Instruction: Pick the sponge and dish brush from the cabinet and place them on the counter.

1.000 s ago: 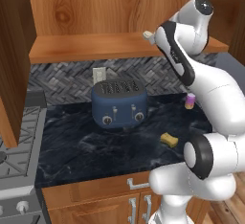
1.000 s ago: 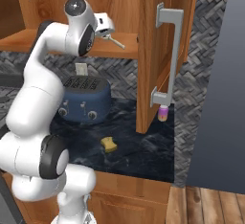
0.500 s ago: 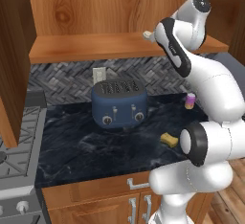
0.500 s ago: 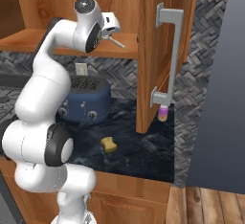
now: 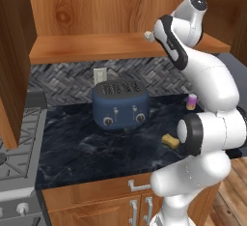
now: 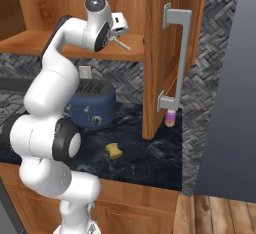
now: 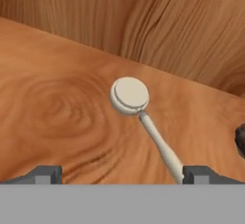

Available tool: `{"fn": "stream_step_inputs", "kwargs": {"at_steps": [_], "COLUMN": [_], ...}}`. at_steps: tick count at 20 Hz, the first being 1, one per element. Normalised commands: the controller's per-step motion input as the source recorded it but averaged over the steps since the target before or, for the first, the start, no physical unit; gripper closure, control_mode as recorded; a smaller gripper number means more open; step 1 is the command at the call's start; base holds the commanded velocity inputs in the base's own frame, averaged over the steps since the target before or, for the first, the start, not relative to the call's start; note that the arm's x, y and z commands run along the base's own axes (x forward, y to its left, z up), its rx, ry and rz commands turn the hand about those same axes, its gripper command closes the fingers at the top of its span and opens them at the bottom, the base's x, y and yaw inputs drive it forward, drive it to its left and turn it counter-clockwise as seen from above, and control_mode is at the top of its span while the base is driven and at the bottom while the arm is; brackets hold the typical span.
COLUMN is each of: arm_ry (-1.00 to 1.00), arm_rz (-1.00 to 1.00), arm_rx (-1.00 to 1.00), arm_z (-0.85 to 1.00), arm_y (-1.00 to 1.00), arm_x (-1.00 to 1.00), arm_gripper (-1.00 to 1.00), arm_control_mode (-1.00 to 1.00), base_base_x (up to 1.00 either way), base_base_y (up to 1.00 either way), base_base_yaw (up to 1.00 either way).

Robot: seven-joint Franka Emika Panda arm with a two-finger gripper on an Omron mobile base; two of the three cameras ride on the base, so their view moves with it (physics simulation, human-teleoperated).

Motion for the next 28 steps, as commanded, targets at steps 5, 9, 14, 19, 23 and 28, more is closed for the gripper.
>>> {"fn": "stream_step_inputs", "kwargs": {"at_steps": [5, 9, 14, 19, 23, 28], "arm_ry": [0.01, 0.01, 0.02, 0.02, 0.0, 0.0], "arm_rz": [0.03, 0.01, 0.0, 0.0, 0.0, 0.0], "arm_rx": [0.0, 0.0, 0.0, 0.0, 0.0, 0.0], "arm_z": [-0.11, -0.07, -0.04, -0.03, -0.07, -0.07], "arm_y": [-0.01, -0.08, -0.12, -0.08, -0.04, -0.02], "arm_x": [0.28, 0.23, 0.24, 0.28, 0.28, 0.27], "arm_gripper": [-1.0, -1.0, -1.0, -1.0, -1.0, -1.0], "arm_control_mode": [-1.0, -1.0, -1.0, -1.0, -1.0, -1.0], "base_base_x": [0.0, 0.0, 0.0, 0.0, 0.0, 0.0], "base_base_y": [0.0, 0.0, 0.0, 0.0, 0.0, 0.0], "base_base_yaw": [0.0, 0.0, 0.0, 0.0, 0.0, 0.0]}}
